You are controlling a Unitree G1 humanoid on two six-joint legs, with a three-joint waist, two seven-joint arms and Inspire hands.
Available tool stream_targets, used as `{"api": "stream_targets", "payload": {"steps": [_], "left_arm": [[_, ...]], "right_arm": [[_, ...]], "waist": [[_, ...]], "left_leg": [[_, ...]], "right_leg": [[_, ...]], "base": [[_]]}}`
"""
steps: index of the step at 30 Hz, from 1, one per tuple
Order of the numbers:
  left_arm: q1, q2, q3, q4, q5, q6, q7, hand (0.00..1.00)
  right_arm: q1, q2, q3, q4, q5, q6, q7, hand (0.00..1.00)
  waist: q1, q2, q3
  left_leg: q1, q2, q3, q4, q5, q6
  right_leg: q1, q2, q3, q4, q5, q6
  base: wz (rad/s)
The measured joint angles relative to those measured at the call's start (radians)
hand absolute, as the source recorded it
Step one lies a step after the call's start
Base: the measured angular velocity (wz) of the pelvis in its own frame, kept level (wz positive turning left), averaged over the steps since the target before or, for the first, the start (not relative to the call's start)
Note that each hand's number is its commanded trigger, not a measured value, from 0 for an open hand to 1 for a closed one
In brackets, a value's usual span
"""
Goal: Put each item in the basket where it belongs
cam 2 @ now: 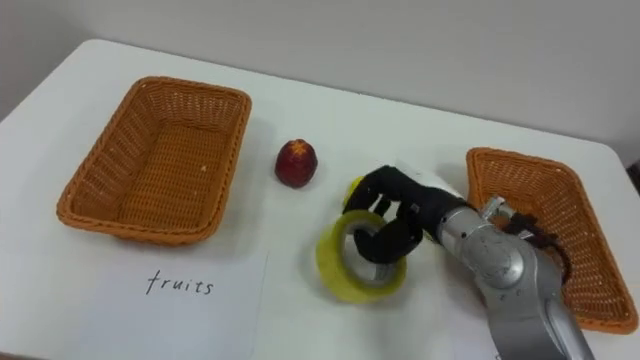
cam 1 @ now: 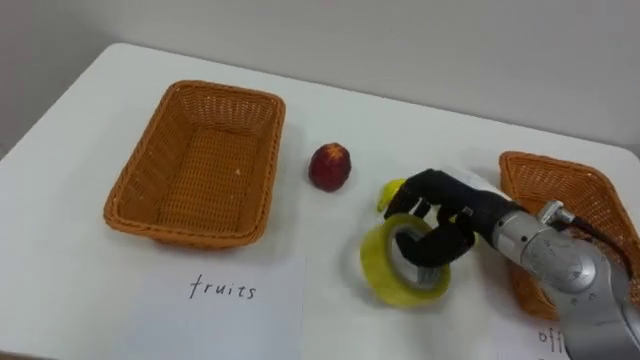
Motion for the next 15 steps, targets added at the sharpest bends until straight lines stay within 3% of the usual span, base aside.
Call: {"api": "stream_targets", "payload": {"steps": [8, 15], "left_arm": [[0.027, -0.025, 0.0, -0.028, 0.003, -0.016, 0.035, 0.0], [0.038, -0.056, -0.001, -0.024, 0.0, -0.016, 0.052, 0.0]], "right_arm": [[0.021, 0.024, -0.04, -0.002, 0.06, -0.041, -0.174, 1.0], [0.025, 0.033, -0.106, 0.001, 0.13, -0.067, -0.31, 1.0]], "waist": [[-0.011, 0.005, -0.0032], [-0.019, 0.046, -0.0079]], "left_leg": [[0.004, 0.0, 0.0, -0.003, 0.0, 0.0], [0.008, -0.004, 0.0, 0.004, 0.0, 0.001]], "right_leg": [[0.002, 0.005, 0.013, 0.003, 0.0, 0.0], [0.009, 0.004, 0.01, 0.004, 0.001, 0.001]], "base": [[-0.01], [0.0]]}}
